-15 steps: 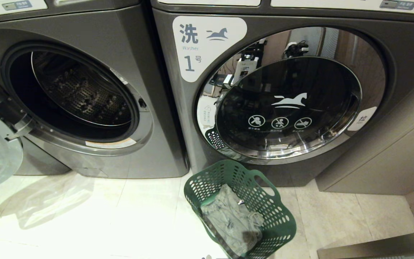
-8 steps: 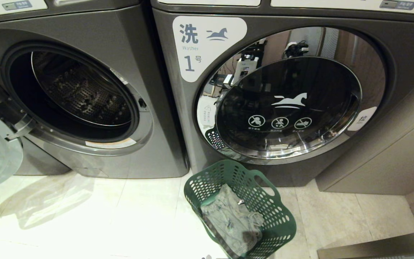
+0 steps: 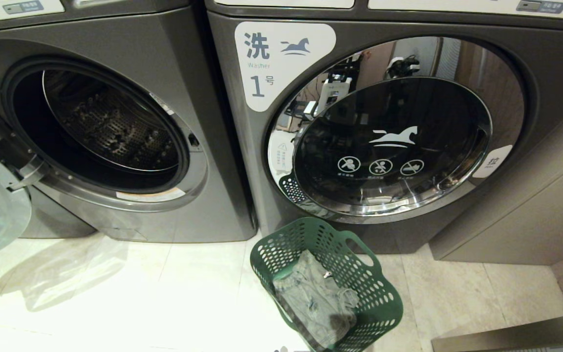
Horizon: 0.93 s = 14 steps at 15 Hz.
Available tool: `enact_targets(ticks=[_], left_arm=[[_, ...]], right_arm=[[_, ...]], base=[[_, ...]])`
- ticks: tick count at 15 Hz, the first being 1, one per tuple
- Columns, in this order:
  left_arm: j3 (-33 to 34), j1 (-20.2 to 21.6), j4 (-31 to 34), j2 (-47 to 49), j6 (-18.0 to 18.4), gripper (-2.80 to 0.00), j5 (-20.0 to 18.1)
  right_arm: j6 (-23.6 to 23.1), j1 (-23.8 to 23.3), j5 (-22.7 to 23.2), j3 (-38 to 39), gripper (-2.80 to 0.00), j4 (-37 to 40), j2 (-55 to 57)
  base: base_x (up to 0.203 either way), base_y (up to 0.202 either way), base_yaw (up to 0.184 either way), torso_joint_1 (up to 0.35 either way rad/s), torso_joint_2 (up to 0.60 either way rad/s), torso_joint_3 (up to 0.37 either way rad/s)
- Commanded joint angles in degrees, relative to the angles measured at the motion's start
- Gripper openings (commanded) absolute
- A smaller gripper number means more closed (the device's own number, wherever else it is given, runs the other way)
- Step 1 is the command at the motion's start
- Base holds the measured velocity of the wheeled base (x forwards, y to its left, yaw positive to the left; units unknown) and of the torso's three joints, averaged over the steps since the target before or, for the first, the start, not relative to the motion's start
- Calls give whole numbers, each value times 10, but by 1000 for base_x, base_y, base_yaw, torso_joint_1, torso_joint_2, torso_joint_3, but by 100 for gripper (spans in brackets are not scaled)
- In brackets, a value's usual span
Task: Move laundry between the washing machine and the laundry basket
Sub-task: Pick a cloth and place it into the basket
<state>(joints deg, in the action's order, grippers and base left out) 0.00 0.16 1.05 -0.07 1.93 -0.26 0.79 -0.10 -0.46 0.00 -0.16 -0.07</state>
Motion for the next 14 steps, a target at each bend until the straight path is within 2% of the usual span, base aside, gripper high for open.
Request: enact_targets(ticks=[1, 14], left_arm=[[0, 0, 0, -1, 0, -280, 0], [1, 0, 1, -1, 2, -280, 0]], right_arm=[[0, 0, 0, 0, -280, 0, 0], [0, 0, 0, 0, -280, 0, 0]], base=[[0, 0, 0, 0, 0, 0], [0, 0, 0, 0, 0, 0]])
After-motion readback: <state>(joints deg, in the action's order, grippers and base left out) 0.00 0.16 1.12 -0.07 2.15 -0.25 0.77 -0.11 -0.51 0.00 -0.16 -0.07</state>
